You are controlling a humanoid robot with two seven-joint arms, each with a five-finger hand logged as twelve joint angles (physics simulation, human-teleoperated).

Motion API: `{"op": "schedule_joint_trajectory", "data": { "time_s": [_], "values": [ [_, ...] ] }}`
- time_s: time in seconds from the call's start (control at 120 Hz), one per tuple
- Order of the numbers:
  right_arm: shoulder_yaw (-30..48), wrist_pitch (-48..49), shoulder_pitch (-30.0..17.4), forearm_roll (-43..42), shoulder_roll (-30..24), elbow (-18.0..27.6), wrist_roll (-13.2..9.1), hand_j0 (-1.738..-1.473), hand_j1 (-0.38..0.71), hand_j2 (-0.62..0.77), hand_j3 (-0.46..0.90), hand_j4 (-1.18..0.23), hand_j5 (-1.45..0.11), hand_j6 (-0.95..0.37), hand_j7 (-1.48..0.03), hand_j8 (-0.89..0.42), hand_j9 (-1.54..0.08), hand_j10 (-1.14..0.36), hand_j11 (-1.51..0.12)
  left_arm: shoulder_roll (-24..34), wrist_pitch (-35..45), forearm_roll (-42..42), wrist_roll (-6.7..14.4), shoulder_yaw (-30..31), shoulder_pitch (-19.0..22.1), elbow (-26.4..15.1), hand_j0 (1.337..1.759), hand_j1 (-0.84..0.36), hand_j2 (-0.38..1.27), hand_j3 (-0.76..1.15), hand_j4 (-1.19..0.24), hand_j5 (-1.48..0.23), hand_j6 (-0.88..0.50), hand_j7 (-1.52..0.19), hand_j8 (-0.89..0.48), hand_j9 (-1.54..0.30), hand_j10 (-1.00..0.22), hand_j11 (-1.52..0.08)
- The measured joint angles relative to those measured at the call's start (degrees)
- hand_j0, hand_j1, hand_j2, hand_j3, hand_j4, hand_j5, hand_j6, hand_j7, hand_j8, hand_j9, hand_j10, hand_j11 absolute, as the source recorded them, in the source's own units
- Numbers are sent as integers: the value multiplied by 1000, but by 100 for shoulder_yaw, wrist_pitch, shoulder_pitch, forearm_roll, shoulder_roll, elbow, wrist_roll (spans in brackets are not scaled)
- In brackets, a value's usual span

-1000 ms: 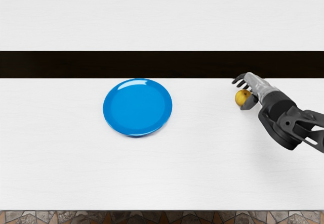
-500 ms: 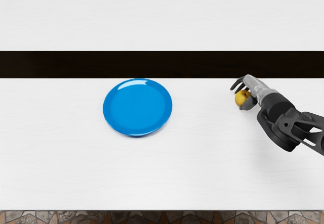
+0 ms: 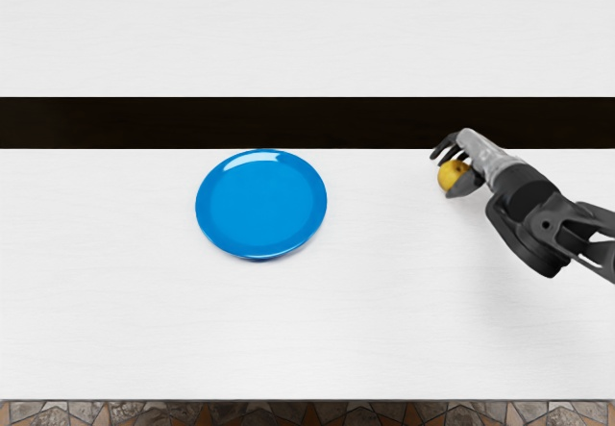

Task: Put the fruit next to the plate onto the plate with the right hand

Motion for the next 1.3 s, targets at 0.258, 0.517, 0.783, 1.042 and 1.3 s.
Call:
{"op": "schedule_joint_trajectory", "data": {
  "time_s": [0.258,0.517,0.783,1.042,1.3],
  "values": [
    [40,4,111,101,-12,284,1,-1658,236,65,0,-536,-694,-536,-694,-447,-695,-534,-693,0,0,0,1,0,0,0,1658,349,0,0,0,0,0,0,0,0,0,0],
    [48,-3,187,110,35,526,0,-1658,236,73,0,-537,-696,-537,-696,-449,-697,-536,-696,0,1,0,1,0,0,0,1658,349,0,0,0,0,0,0,0,0,0,0],
    [52,-32,271,110,184,623,0,-1658,237,70,0,-538,-697,-538,-698,-446,-698,-537,-698,0,0,0,-4,0,0,0,1658,349,0,0,0,0,0,0,0,0,0,0],
    [48,-43,376,110,416,632,0,-1658,237,72,0,-539,-697,-539,-698,-447,-699,-538,-698,0,0,0,-2,0,0,0,1658,349,0,0,0,0,0,0,0,0,0,0],
    [44,-44,416,99,624,632,1,-1658,239,81,0,-541,-702,-541,-702,-448,-703,-540,-704,0,0,0,0,0,0,0,1658,349,0,0,0,0,0,0,0,0,0,0]
  ]
}}
